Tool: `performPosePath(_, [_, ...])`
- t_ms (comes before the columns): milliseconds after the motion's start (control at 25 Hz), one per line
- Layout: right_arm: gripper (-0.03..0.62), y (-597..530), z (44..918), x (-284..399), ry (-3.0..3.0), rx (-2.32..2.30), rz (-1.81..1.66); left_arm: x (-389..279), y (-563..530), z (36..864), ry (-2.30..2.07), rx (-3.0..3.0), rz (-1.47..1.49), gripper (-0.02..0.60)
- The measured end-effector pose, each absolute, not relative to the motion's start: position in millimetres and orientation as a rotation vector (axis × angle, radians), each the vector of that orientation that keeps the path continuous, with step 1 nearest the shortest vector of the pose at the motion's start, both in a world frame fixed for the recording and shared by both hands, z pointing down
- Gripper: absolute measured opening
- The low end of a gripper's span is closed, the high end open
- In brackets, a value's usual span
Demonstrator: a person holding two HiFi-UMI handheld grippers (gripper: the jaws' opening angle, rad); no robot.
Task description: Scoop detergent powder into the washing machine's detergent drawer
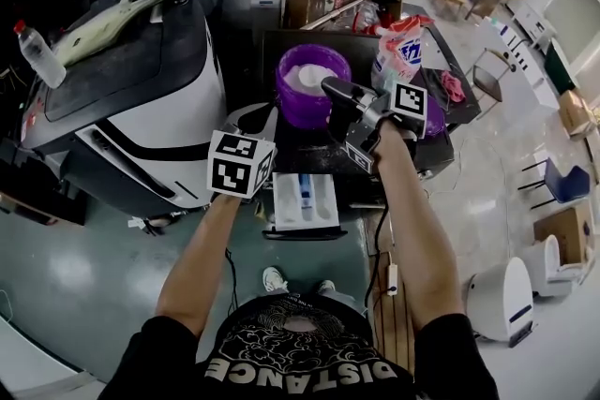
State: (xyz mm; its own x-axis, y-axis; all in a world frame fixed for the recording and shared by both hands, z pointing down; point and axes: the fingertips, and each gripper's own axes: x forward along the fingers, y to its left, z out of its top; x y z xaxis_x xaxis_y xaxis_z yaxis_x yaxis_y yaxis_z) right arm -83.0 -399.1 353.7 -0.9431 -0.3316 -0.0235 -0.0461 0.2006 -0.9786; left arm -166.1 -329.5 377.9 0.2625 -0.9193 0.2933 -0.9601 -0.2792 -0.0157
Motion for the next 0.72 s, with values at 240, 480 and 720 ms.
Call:
performPosePath(240, [0.035,-385,358,-79,2.263,-0.295,-1.826,-158,-322,381,-1.806,2.338,0.387,0.002])
performPosePath(480, [0.035,-371,362,-70,2.311,-0.203,-1.845,-148,-308,386,-1.883,2.265,0.402,0.002])
performPosePath(720, [0.035,-352,373,-61,2.359,-0.100,-1.890,-137,-288,389,-1.976,2.171,0.393,0.002])
